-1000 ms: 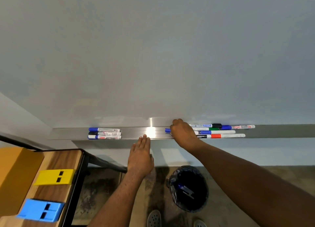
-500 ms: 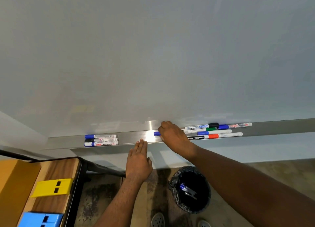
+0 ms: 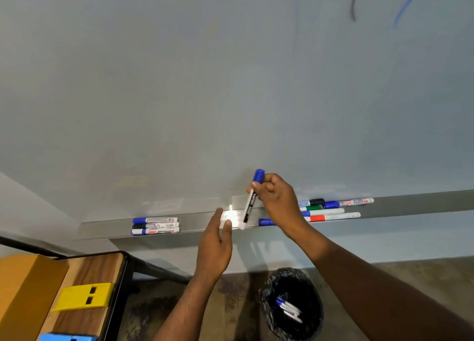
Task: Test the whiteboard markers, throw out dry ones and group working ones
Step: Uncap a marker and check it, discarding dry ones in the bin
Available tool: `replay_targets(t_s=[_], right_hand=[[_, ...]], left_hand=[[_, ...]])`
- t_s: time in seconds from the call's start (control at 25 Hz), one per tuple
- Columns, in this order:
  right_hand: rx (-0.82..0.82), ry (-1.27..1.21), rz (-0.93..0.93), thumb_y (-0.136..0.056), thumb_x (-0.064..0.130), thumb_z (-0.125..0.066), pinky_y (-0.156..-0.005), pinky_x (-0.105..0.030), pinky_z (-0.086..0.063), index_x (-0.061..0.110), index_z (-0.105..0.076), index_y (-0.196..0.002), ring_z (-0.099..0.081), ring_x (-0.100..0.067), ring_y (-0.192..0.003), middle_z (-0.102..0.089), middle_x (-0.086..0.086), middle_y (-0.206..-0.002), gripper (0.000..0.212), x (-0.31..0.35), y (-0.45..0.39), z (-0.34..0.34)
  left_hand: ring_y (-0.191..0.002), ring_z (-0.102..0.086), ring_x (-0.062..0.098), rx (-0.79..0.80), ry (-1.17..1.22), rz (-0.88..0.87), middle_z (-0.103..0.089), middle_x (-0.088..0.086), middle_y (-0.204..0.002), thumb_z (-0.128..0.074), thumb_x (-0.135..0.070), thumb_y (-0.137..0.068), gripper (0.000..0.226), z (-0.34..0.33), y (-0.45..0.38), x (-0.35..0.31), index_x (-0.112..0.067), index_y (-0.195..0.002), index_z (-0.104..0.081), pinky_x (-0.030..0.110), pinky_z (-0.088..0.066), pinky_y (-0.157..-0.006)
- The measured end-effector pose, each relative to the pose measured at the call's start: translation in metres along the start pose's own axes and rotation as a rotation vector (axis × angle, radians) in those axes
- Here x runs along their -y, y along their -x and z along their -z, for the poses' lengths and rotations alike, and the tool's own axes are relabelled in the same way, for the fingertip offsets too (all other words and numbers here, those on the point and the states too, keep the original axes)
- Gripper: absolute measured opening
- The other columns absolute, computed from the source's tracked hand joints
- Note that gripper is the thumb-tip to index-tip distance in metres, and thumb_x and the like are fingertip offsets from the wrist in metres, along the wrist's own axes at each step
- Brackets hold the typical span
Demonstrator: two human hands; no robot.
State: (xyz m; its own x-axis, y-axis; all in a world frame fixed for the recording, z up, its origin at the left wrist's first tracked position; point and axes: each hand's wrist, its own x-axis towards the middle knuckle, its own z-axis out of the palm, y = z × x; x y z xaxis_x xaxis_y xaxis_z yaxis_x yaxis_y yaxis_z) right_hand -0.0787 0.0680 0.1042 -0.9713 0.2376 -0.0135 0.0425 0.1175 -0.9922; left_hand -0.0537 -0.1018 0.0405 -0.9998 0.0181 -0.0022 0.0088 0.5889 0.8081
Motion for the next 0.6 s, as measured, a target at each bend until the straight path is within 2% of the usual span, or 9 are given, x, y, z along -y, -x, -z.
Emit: replay_targets(t_s=[0.08, 0.12, 0.24, 0.36, 0.44, 0.52, 0.6], right_hand=[[0.058, -0.187, -0.137, -0.096, 0.031, -0.057, -0.068, -0.026, -0.055, 0.017, -0.061, -0.106, -0.070, -0.015, -0.075, -0.071, -0.001, -0.087, 0.018, 0.013, 0.013, 0.017], [0.108, -0.244, -0.185, -0.097, 0.032, -0.056, -0.061, -0.030, -0.054, 0.017, -0.062, -0.107, -0.068, -0.018, -0.068, -0.069, -0.005, -0.084, 0.019, 0.017, 0.020, 0.022], [0.257, -0.281, -0.298, -0.098, 0.037, -0.053, -0.042, -0.022, -0.038, 0.014, -0.065, -0.103, -0.053, -0.017, -0.050, -0.064, -0.012, -0.075, 0.027, 0.023, 0.038, 0.027], [0.333, -0.400, -0.440, -0.096, 0.044, -0.051, -0.036, -0.018, -0.032, 0.003, -0.068, -0.097, -0.046, -0.012, -0.044, -0.060, -0.011, -0.065, 0.044, 0.031, 0.049, 0.038], [0.374, -0.469, -0.492, -0.093, 0.047, -0.053, -0.036, -0.018, -0.031, 0.001, -0.069, -0.095, -0.044, -0.011, -0.042, -0.057, -0.009, -0.062, 0.049, 0.039, 0.051, 0.050], [0.381, -0.454, -0.487, -0.092, 0.051, -0.052, -0.037, -0.017, -0.032, 0.003, -0.070, -0.095, -0.043, -0.011, -0.040, -0.056, -0.008, -0.062, 0.051, 0.047, 0.051, 0.062], [0.362, -0.373, -0.463, -0.092, 0.056, -0.049, -0.038, -0.018, -0.034, 0.005, -0.069, -0.097, -0.043, -0.012, -0.040, -0.058, -0.007, -0.063, 0.054, 0.050, 0.049, 0.072]], left_hand=[[-0.131, -0.043, 0.009, 0.048, 0.192, 0.032, -0.048, -0.009, -0.142, -0.038, -0.044, -0.100, 0.048, 0.006, -0.001, -0.037, -0.024, -0.143, -0.043, 0.022, -0.032, -0.104], [-0.128, -0.047, 0.009, 0.100, 0.339, 0.066, -0.052, -0.008, -0.139, -0.038, -0.045, -0.100, 0.046, 0.007, -0.002, -0.056, -0.024, -0.139, -0.049, 0.025, -0.035, -0.105], [-0.114, -0.059, 0.019, 0.316, 0.878, 0.225, -0.064, 0.005, -0.124, -0.038, -0.042, -0.099, 0.044, 0.003, -0.007, -0.098, -0.014, -0.122, -0.061, 0.039, -0.045, -0.100], [-0.119, -0.059, 0.026, 0.446, 1.265, 0.372, -0.064, 0.013, -0.125, -0.040, -0.038, -0.099, 0.042, -0.006, -0.004, -0.119, -0.005, -0.114, -0.060, 0.042, -0.045, -0.100], [-0.116, -0.061, 0.027, 0.500, 1.395, 0.400, -0.064, 0.015, -0.124, -0.042, -0.035, -0.099, 0.036, -0.010, 0.001, -0.128, -0.006, -0.108, -0.061, 0.040, -0.051, -0.093], [-0.113, -0.063, 0.026, 0.520, 1.398, 0.384, -0.065, 0.016, -0.123, -0.044, -0.034, -0.098, 0.033, -0.014, 0.002, -0.139, -0.007, -0.103, -0.062, 0.039, -0.056, -0.086], [-0.112, -0.064, 0.026, 0.505, 1.373, 0.360, -0.065, 0.016, -0.122, -0.045, -0.033, -0.098, 0.031, -0.017, -0.001, -0.150, -0.007, -0.101, -0.060, 0.039, -0.057, -0.085]])
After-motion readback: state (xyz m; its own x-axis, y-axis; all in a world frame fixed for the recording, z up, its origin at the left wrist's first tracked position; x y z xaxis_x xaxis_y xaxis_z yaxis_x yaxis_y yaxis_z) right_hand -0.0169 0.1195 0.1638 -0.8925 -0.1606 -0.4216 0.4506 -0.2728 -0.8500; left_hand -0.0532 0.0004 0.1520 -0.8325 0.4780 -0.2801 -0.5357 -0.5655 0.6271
